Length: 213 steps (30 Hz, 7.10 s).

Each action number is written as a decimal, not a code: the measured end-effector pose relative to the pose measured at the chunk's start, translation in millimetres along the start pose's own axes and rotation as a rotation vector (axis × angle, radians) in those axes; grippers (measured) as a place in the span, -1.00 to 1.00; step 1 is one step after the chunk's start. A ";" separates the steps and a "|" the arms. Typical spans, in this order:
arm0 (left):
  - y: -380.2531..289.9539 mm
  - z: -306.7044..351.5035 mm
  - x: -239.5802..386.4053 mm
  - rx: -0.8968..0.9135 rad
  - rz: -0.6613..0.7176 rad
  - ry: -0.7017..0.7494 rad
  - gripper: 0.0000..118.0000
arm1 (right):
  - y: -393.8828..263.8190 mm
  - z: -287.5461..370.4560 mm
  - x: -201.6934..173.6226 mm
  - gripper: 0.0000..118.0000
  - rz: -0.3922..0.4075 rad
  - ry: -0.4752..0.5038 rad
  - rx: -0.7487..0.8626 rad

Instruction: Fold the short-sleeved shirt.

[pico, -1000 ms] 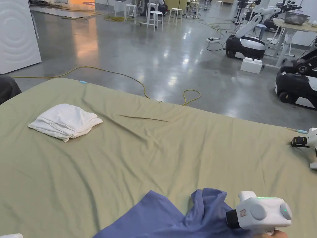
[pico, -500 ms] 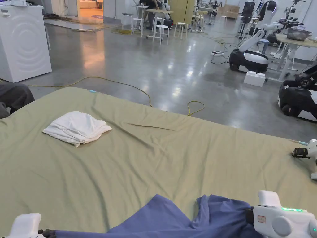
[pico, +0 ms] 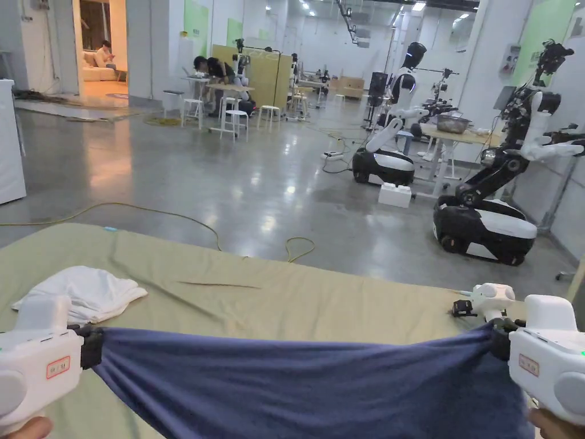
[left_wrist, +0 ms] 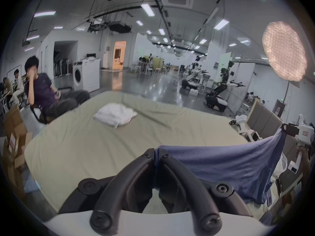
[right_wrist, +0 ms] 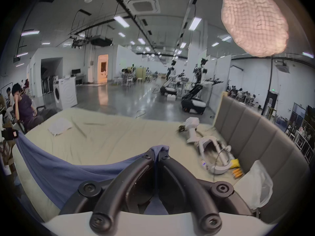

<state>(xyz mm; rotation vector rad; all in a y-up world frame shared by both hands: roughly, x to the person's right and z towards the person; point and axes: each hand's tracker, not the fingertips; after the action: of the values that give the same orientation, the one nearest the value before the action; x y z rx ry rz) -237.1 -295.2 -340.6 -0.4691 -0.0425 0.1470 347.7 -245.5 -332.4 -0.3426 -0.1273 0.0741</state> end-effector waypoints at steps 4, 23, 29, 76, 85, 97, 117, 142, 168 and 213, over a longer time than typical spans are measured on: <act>58.9 3.3 34.9 0.065 -0.062 -0.036 -0.91 | 33.7 15.1 29.5 -0.94 -0.017 -0.061 0.087; 258.8 -11.6 84.9 0.237 -0.140 -0.042 -0.91 | 185.0 16.2 35.3 -0.94 -0.030 -0.135 0.290; 288.7 -30.7 84.7 0.254 -0.166 -0.016 -0.91 | 219.6 -6.2 30.5 -0.94 0.007 -0.132 0.333; -144.5 56.3 -15.3 -0.403 -0.087 -0.146 -0.91 | -204.8 160.6 10.9 -0.94 0.082 -0.114 -0.349; -201.9 33.3 -15.3 -0.639 -0.168 -0.108 -0.91 | -292.7 151.7 3.3 -0.94 0.090 -0.096 -0.620; -237.3 28.3 -18.2 -0.701 -0.188 -0.011 -0.51 | -302.8 156.8 -14.1 0.12 0.116 -0.150 -0.670; -104.7 49.9 79.6 0.071 -0.172 -0.092 -0.35 | -161.8 114.1 -64.5 -0.08 -0.113 -0.129 0.080; -111.9 39.4 68.4 0.067 -0.123 -0.079 -0.94 | -140.0 103.8 -88.7 -1.00 -0.103 -0.087 0.196; -246.1 4.2 -21.3 -0.750 -0.053 0.091 0.08 | -172.5 96.2 -103.3 -1.00 -0.077 -0.056 0.056; -240.1 38.8 7.1 -0.657 -0.109 0.037 -0.83 | -346.6 135.6 -9.9 -0.93 -0.109 -0.042 -0.794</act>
<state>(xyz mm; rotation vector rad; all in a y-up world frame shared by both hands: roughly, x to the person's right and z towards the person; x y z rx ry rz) -201.4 -488.4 -197.1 -1.1225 -0.0803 0.0129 337.0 -527.2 -89.2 -1.1262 -0.2146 -0.0834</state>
